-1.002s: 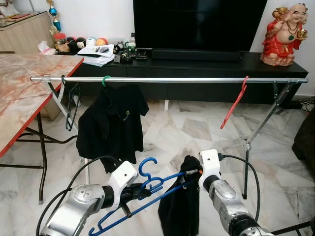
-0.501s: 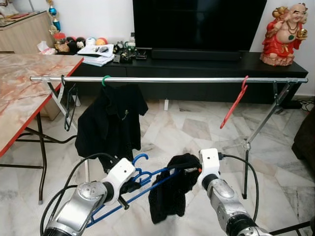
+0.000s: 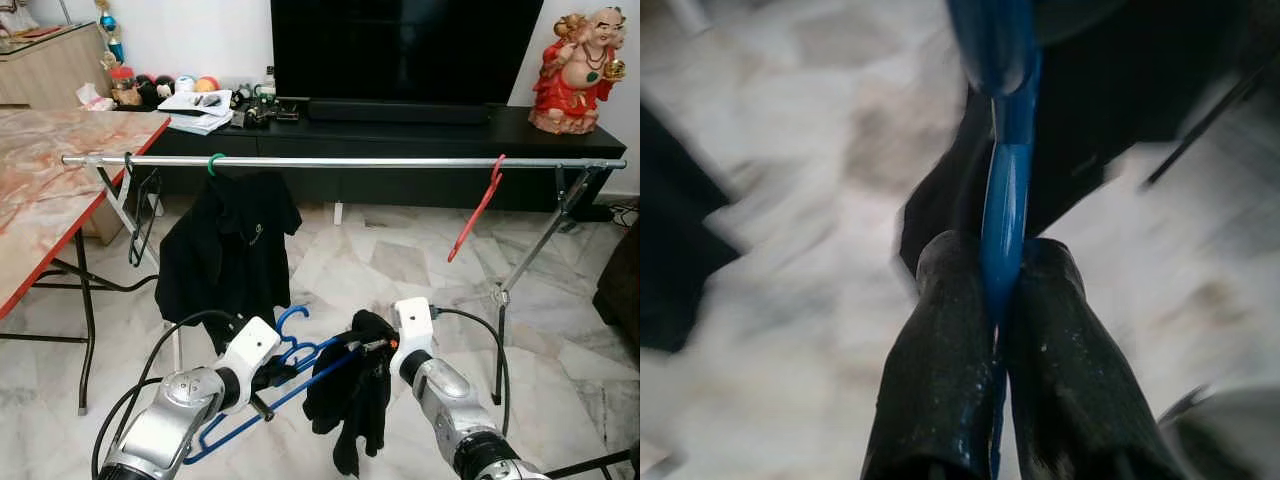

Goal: Hang hanger

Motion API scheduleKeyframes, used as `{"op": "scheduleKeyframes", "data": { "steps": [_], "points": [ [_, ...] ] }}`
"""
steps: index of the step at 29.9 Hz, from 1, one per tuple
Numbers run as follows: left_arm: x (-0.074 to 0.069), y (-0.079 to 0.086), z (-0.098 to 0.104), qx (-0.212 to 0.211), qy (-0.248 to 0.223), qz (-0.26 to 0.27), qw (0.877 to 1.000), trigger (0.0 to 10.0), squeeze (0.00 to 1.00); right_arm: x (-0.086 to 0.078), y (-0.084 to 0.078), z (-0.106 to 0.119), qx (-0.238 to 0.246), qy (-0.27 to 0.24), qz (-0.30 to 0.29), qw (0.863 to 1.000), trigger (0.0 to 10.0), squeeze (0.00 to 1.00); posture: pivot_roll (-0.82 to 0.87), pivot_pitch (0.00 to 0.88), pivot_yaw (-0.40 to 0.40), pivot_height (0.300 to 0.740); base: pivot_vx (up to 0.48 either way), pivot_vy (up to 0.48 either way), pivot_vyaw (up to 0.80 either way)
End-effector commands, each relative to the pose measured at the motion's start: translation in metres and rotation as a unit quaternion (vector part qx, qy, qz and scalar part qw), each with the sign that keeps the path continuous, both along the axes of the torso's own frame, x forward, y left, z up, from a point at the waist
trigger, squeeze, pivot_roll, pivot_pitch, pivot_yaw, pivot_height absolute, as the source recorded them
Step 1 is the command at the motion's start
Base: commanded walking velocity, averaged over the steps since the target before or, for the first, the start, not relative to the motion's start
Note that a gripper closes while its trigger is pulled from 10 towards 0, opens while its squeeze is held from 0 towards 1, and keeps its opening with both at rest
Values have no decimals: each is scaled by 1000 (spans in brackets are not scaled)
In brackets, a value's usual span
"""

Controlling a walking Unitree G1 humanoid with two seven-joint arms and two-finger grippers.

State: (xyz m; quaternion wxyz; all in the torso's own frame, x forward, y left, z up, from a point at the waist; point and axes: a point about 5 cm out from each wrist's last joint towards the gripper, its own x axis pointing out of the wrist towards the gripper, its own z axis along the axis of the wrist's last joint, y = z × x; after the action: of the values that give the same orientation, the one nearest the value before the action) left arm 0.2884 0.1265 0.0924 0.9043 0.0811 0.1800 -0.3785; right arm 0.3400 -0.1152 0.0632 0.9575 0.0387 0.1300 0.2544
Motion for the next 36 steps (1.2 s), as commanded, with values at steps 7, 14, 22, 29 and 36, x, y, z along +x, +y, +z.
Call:
{"op": "scheduleKeyframes", "data": {
  "steps": [7,14,22,29,36],
  "points": [
    [-3,-3,17,-53,-13,-33,998,10000,0,6,-2,14,-6,-29,28,999,10000,0,185,0,-27,740,0,0,0],
    [4,-1,8,-17,-15,0,1000,10000,0,8,13,43,151,-41,66,985,10000,0,175,0,-26,740,0,0,0],
    [2,-4,10,-27,-12,-9,1000,10000,0,5,5,40,109,-62,67,990,10000,0,177,0,-29,740,0,0,0],
    [1,-5,9,-35,-12,-8,999,10000,0,1,-5,35,85,-43,67,993,10000,0,174,0,-29,740,0,0,0],
    [2,-8,13,-56,-12,-11,998,10000,0,-11,7,42,107,-64,172,977,10000,0,175,0,-28,740,0,0,0]
  ]
}}
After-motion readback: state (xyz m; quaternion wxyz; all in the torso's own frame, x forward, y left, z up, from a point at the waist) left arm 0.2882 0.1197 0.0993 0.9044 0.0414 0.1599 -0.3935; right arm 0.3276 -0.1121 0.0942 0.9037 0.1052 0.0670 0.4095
